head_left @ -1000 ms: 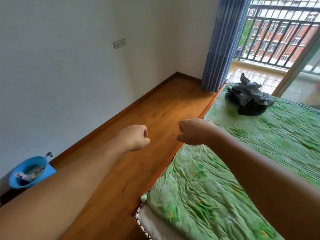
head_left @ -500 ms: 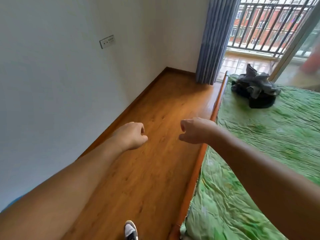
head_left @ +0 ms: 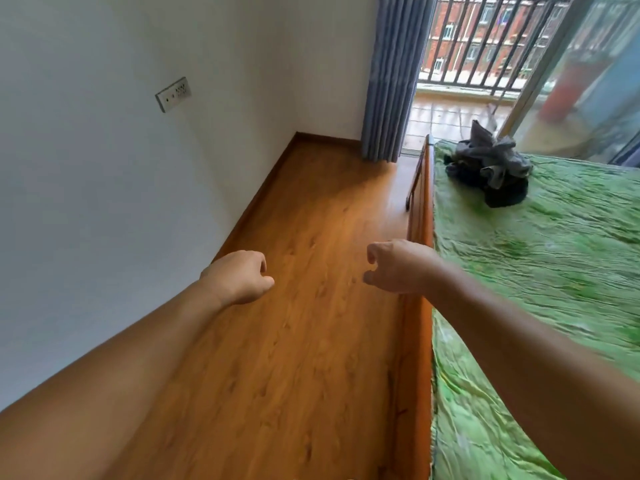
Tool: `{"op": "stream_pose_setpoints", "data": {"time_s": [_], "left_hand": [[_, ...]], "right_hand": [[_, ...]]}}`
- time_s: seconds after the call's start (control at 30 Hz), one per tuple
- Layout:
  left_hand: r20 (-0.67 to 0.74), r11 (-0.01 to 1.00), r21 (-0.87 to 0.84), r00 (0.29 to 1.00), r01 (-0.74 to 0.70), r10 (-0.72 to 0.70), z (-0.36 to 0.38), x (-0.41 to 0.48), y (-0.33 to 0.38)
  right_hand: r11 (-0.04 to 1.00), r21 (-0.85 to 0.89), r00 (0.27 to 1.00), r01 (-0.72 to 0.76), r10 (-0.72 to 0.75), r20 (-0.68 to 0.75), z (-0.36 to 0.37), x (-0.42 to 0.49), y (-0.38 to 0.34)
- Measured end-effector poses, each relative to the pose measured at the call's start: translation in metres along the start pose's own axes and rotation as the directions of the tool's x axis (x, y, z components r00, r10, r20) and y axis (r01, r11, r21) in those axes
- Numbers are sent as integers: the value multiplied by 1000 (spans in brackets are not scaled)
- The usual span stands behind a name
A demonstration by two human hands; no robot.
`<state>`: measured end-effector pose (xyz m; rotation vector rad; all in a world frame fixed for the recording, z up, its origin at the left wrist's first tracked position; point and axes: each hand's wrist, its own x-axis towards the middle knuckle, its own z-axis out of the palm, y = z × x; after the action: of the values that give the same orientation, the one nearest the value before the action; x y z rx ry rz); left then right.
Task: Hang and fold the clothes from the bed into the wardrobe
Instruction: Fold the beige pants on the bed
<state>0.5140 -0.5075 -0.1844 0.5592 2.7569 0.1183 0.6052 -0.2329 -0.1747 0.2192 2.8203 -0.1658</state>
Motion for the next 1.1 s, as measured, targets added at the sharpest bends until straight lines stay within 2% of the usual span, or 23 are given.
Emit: {"op": "stream_pose_setpoints", "data": {"time_s": [0.13, 0.33, 0.5, 0.67, 0.9, 1.1], "left_hand": [[9, 994, -2, 994, -111, 111, -10, 45, 23], [26, 973, -12, 973, -229, 230, -33, 130, 77], [6, 960, 14, 960, -280, 280, -59, 226, 140], [-16, 943, 19, 943, -332, 333, -90, 318, 210], [2, 896, 43, 897, -441, 442, -115, 444, 292], [12, 818, 6, 818, -574, 574, -122, 577, 357]], "right_hand": [[994, 31, 995, -103, 102, 22, -9, 15, 23], [980, 44, 981, -194, 195, -24, -32, 63, 72], [965, 104, 969, -243, 246, -22, -55, 128, 147], [951, 93, 955, -294, 297, -20, -98, 192, 224], [907, 158, 919, -390, 395, 4, -125, 269, 312], [835, 189, 856, -516, 513, 71, -135, 354, 392]]}}
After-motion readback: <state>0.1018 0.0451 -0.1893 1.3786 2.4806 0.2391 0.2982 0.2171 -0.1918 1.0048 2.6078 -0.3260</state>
